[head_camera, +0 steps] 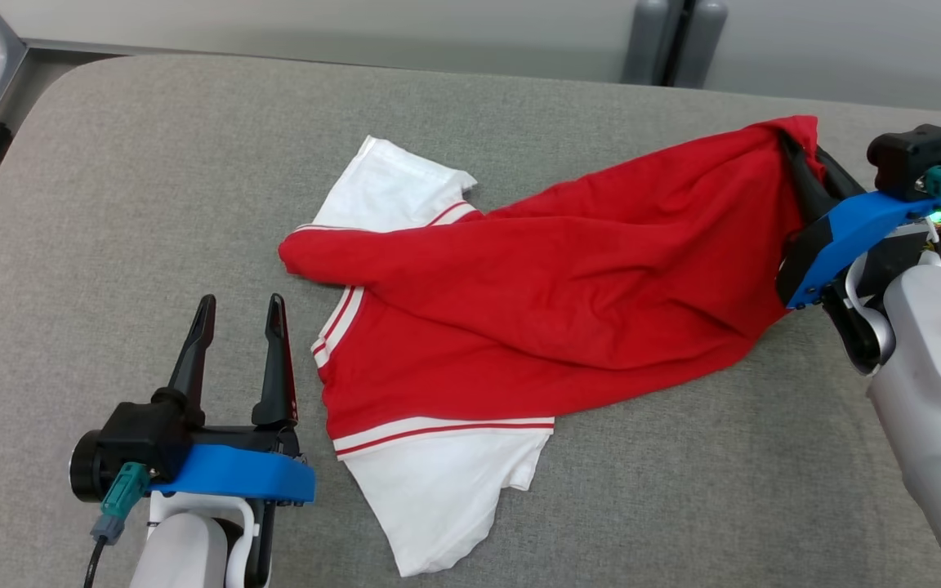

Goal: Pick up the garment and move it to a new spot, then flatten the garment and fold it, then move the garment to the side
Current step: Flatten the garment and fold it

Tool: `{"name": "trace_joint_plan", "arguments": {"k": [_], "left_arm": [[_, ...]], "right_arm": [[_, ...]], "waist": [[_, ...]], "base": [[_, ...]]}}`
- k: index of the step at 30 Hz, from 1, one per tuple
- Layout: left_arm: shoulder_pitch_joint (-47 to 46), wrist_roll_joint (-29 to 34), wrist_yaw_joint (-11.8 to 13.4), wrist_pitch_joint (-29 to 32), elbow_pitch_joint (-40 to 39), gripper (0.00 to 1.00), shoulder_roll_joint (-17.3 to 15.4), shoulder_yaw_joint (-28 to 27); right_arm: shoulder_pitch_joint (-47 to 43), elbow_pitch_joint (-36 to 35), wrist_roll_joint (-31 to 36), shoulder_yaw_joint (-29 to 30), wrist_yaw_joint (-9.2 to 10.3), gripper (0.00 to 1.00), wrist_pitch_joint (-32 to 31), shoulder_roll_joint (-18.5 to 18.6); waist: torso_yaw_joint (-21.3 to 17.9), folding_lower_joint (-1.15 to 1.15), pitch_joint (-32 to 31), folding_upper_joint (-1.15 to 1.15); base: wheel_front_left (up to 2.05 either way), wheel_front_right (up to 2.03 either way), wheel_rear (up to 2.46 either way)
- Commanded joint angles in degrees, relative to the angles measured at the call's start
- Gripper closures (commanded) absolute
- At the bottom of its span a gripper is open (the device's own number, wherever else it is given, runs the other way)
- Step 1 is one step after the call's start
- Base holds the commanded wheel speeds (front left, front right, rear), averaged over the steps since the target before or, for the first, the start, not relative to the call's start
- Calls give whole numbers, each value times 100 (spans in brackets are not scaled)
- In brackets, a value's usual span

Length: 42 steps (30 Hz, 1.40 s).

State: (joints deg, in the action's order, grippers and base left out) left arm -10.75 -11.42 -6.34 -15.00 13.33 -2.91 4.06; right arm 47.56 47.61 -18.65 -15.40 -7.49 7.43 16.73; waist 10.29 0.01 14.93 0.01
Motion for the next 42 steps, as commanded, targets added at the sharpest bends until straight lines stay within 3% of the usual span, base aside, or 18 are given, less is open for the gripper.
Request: {"name": "trace_joint_plan", "arguments": {"k": [1,2,3,4,9,14,20,30,42], "left_arm": [[-94,-17,33,-23,15,0,3,-2],[-98,-26,33,-24,15,0,3,9],[-98,-26,33,-24,15,0,3,9],[-93,-31,36,-24,13,0,4,14],[-19,7,66,-24,27,0,4,-47],[142,114,46,-24,24,0,4,-212],[423,245,3,-24,8,0,2,-443],[814,397,-60,-24,31,0,2,-690],[1013,472,-79,-24,45,0,3,-723]], "right_arm": [[156,178,78,-9,-1,57,110,-53],[220,318,110,-27,-1,20,165,-111],[220,318,110,-27,-1,20,165,-111],[269,447,110,-36,-1,0,234,-155],[276,795,114,-81,-1,0,609,-233],[-99,552,51,27,-1,0,771,-180],[-1116,-881,142,435,-1,0,779,-174],[-3111,-3062,411,968,-1,0,781,-641],[-4795,-4195,767,1402,-1,0,782,-1197]], "waist": [[52,-1,44,-1],[57,-1,46,-1],[57,-1,46,-1],[56,-1,49,-1],[-49,-1,-20,-1],[-308,-1,-199,-1],[-650,-1,-486,-1],[-960,-1,-873,-1],[-971,-1,-1094,-1]], "base": [[0,0,0],[0,0,0],[0,0,0],[0,0,0],[0,0,0],[0,0,0],[0,0,0],[0,0,0],[0,0,0]]}}
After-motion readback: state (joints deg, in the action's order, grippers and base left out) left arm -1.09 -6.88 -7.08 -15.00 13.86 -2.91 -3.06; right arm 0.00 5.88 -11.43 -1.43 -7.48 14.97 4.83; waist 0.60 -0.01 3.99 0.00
